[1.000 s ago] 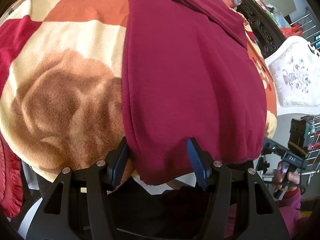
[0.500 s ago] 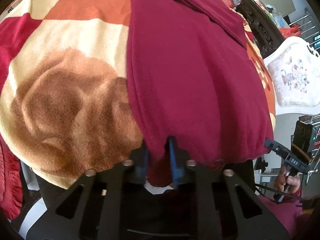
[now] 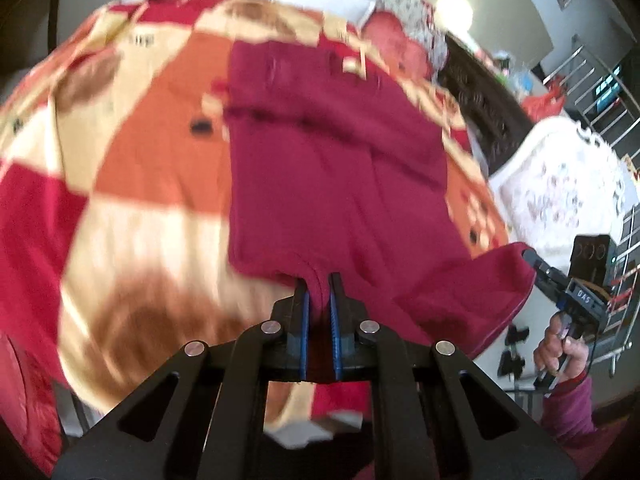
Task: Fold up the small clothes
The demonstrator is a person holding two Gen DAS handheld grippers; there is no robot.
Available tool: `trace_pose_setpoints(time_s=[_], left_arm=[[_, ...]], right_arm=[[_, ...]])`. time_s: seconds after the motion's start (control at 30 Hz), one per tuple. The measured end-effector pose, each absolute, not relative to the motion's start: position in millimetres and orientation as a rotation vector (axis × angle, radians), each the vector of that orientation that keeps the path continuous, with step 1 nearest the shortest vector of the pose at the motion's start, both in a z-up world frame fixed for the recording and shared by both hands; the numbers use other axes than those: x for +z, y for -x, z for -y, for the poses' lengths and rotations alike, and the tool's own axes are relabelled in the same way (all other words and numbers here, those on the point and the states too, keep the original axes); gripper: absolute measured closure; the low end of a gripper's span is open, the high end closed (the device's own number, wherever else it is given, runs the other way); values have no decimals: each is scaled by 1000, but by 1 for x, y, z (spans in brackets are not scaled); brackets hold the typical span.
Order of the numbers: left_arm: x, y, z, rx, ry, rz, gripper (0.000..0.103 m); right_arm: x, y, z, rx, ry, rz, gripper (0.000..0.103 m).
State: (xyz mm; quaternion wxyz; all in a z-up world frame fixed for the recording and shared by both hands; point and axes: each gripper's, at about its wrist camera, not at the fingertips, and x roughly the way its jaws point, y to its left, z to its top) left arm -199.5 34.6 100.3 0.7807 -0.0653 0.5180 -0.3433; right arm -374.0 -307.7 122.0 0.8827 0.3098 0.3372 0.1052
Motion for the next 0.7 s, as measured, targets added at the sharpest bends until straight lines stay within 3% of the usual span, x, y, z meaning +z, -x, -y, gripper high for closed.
trace_pose_setpoints(time_s=[0.33,0.7], left_arm=[[142,102,0,-681,191,-931,96],[127,-12,64,-592,176,-917,96]], right_arm=[[144,285,362,118,-617,-592,92],[128,172,424,29,-613,-631,92]])
